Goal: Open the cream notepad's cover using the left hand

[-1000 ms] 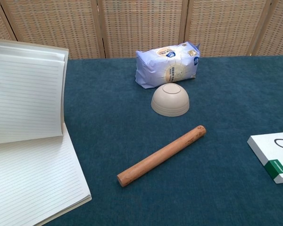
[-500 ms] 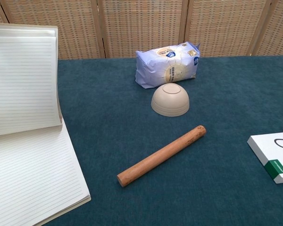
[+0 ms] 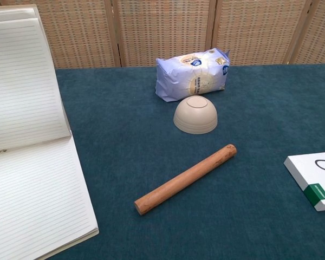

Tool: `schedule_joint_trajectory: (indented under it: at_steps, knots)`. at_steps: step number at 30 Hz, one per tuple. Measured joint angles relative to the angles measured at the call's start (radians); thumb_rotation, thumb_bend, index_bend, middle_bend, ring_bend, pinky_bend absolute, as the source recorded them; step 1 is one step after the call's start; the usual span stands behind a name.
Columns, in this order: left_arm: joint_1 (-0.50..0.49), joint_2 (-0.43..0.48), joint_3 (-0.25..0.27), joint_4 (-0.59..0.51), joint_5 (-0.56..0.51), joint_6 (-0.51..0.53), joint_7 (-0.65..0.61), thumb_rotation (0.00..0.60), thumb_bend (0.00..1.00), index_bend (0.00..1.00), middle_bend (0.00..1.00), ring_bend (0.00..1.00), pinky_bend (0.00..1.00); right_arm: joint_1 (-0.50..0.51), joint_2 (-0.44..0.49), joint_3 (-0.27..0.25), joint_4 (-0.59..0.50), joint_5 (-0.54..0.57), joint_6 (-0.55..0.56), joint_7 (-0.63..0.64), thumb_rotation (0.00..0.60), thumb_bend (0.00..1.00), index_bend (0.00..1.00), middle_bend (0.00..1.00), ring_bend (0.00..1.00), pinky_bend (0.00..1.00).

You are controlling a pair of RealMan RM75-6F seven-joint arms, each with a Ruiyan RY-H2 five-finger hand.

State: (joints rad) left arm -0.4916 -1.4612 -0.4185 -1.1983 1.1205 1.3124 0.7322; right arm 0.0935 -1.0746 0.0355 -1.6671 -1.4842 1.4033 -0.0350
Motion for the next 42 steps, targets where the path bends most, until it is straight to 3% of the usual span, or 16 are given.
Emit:
schedule_joint_trajectory:
  at_steps: [9, 15, 19, 24, 35, 42]
  knots:
    - [0.003, -0.018, 0.048, 0.035, -0.035, 0.019, 0.071, 0.600, 0.50, 0.74, 0.00, 0.00, 0.00, 0.000, 0.001, -0.001, 0.000, -0.001, 0.001, 0.006, 0.600, 0.10, 0.14, 0.00, 0.00, 0.00]
    - [0.009, -0.020, 0.069, 0.029, -0.040, 0.028, 0.079, 0.600, 0.36, 0.24, 0.00, 0.00, 0.00, 0.000, 0.002, 0.000, -0.003, -0.002, 0.001, 0.009, 0.600, 0.10, 0.14, 0.00, 0.00, 0.00]
    - [0.011, -0.009, 0.070, 0.005, -0.048, 0.029, 0.077, 0.600, 0.23, 0.07, 0.00, 0.00, 0.00, -0.001, 0.002, 0.000, -0.002, -0.003, 0.003, 0.010, 0.600, 0.10, 0.14, 0.00, 0.00, 0.00]
    - [0.013, 0.003, 0.070, -0.020, -0.050, 0.042, 0.056, 0.600, 0.13, 0.05, 0.00, 0.00, 0.00, 0.000, 0.004, 0.000, -0.002, -0.002, 0.002, 0.013, 0.600, 0.10, 0.14, 0.00, 0.00, 0.00]
    - [0.021, 0.021, 0.086, -0.066, -0.040, 0.061, 0.014, 0.600, 0.13, 0.05, 0.00, 0.00, 0.00, 0.000, 0.006, -0.001, -0.002, -0.001, 0.000, 0.015, 0.600, 0.10, 0.14, 0.00, 0.00, 0.00]
    - [0.062, 0.054, 0.124, -0.204, -0.010, 0.066, -0.098, 0.600, 0.12, 0.05, 0.00, 0.00, 0.00, 0.000, 0.007, -0.001, -0.004, 0.001, -0.003, 0.013, 0.600, 0.10, 0.14, 0.00, 0.00, 0.00]
